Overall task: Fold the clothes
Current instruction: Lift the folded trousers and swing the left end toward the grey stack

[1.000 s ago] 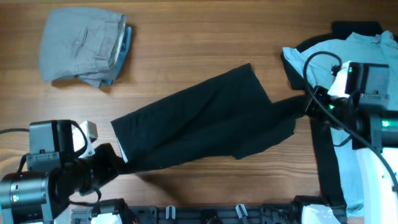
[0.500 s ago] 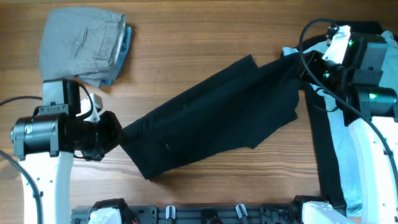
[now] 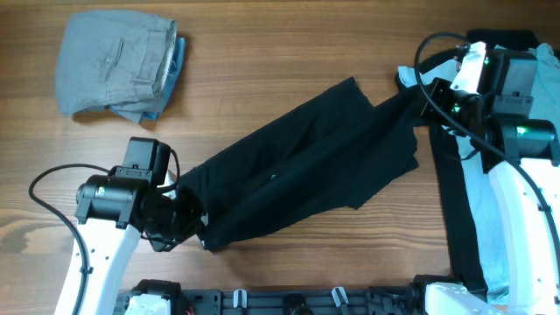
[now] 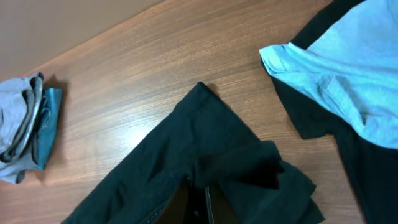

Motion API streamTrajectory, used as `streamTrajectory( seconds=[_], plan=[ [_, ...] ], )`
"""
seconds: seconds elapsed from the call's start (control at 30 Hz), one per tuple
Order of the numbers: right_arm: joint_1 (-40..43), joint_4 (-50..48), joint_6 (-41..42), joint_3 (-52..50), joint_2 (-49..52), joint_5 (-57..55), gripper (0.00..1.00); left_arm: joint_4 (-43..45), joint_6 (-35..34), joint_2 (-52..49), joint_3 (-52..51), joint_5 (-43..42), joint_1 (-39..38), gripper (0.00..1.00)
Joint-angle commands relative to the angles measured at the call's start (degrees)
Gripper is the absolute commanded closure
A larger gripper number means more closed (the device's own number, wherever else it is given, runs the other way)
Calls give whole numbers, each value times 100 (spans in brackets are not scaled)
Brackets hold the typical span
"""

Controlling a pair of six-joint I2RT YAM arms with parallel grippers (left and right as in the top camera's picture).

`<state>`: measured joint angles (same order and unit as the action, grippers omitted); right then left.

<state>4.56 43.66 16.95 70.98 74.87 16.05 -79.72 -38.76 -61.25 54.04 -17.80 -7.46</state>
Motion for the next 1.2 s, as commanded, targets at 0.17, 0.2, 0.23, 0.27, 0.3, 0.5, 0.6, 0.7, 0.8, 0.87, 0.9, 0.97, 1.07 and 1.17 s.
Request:
streamTrajectory(
  seconds=[0.17, 0.2, 0.23, 0.27, 0.3, 0.5, 0.6, 0.7, 0.8, 0.87, 0.9, 0.97, 1.07, 1.17],
  plan=[
    [107, -667, 306, 546, -234, -144, 96, 702, 487, 15, 1193, 1532, -9, 96],
    [103, -828, 321, 546, -48, 44, 96, 1029, 682, -46, 1187, 1604, -9, 96],
    [81, -1073, 326, 546, 177, 273, 96, 1434, 859, -173, 1187, 1694, -9, 96],
    [52, -1309, 380, 546, 367, 446, 96, 1770, 997, -291, 1187, 1759, -9, 96],
    [7, -1641, 446, 546, 614, 634, 96, 2144, 1147, -444, 1187, 1829, -9, 96],
    [-116, -4868, 1563, 953, 1751, 1821, 96, 5386, 1908, -1847, 2203, 1849, 146, 96],
    [-94, -4229, 975, 2059, 1749, 1832, 96, 5106, 2275, -2133, 3947, 1860, 249, 96],
    [-94, -3156, 328, 3042, 1749, 1648, 96, 4631, 2684, -2181, 5189, 1880, 249, 96],
    [-46, -2444, -85, 3348, 1733, 1353, 96, 3799, 2761, -2155, 5663, 1873, 249, 96],
    [-17, -1985, -267, 3344, 1744, 1353, 96, 2968, 2796, -2166, 5663, 1875, 243, 96],
    [-13, -1458, -496, 3342, 1751, 1353, 96, 2391, 2811, -2214, 5661, 1878, 245, 96],
    [-15, -728, -894, 3342, 1751, 1353, 96, 1460, 2811, -2332, 5659, 1880, 245, 96],
    [-13, 164, -1255, 3342, 1749, 1329, 96, 599, 2806, -2387, 5659, 1875, 245, 96],
    [-13, 957, -1255, 3342, 1738, 787, 96, -234, 2752, -2317, 5661, 1762, 243, 96]
  ],
)
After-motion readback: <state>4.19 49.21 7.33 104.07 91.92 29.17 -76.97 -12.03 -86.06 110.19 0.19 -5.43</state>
